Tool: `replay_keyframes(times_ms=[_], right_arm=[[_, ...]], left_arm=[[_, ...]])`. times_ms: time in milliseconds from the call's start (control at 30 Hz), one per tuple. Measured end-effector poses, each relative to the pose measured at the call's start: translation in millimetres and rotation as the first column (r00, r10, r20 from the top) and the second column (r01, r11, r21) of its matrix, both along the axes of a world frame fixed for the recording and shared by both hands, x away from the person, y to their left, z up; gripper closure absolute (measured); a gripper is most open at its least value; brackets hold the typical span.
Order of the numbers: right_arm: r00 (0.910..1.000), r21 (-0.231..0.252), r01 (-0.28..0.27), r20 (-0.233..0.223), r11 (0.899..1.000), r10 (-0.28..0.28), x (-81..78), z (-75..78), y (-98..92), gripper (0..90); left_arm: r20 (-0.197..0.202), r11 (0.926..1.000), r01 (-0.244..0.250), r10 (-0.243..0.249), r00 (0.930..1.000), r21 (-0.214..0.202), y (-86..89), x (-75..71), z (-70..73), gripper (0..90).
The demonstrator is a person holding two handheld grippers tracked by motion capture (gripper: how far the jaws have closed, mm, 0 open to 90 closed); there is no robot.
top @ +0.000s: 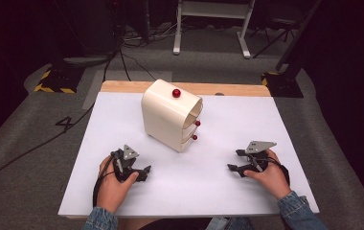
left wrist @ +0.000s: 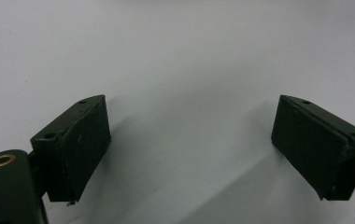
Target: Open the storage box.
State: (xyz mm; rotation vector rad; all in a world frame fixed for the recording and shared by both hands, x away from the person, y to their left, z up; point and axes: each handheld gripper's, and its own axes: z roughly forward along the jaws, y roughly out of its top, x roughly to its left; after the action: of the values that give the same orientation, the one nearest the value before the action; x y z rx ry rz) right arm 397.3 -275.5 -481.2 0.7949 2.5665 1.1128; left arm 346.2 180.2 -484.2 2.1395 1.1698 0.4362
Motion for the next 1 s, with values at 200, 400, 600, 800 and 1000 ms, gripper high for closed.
replay_keyframes(times_ms=[200, 400, 600, 800, 1000], right_arm=[[1.0000, 0.005, -0.004, -0.004, 1.000, 0.004, -1.4, 8.1, -1.1, 40.8], [0.9992, 0.083, -0.019, 0.038, 0.996, 0.016, -5.1, 24.3, -1.1, 45.0], [0.9958, 0.199, -0.044, 0.087, 0.979, 0.027, -3.7, 40.2, 0.9, 46.0], [0.9877, 0.223, -0.082, 0.148, 0.971, 0.050, 1.3, 55.5, 13.1, 45.9], [0.9801, 0.202, -0.102, 0.188, 0.974, 0.064, 8.7, 63.6, 25.6, 45.9]], left_arm=[[0.000, 1.0000, 0.001, -0.001, 1.0000, -0.001, 0.0, -0.1, -0.1, 11.9], [0.000, 1.0000, 0.001, -0.001, 1.0000, -0.001, 0.1, 0.0, -0.1, 11.9], [0.000, 1.0000, 0.001, -0.001, 1.0000, -0.002, 0.2, 0.2, -0.2, 11.9], [0.001, 1.0000, 0.002, -0.002, 1.0000, -0.001, 0.2, -0.1, -0.3, 12.0], [0.004, 1.0000, -0.002, 0.002, 1.0000, -0.004, -0.1, -0.4, -0.6, 12.0]])
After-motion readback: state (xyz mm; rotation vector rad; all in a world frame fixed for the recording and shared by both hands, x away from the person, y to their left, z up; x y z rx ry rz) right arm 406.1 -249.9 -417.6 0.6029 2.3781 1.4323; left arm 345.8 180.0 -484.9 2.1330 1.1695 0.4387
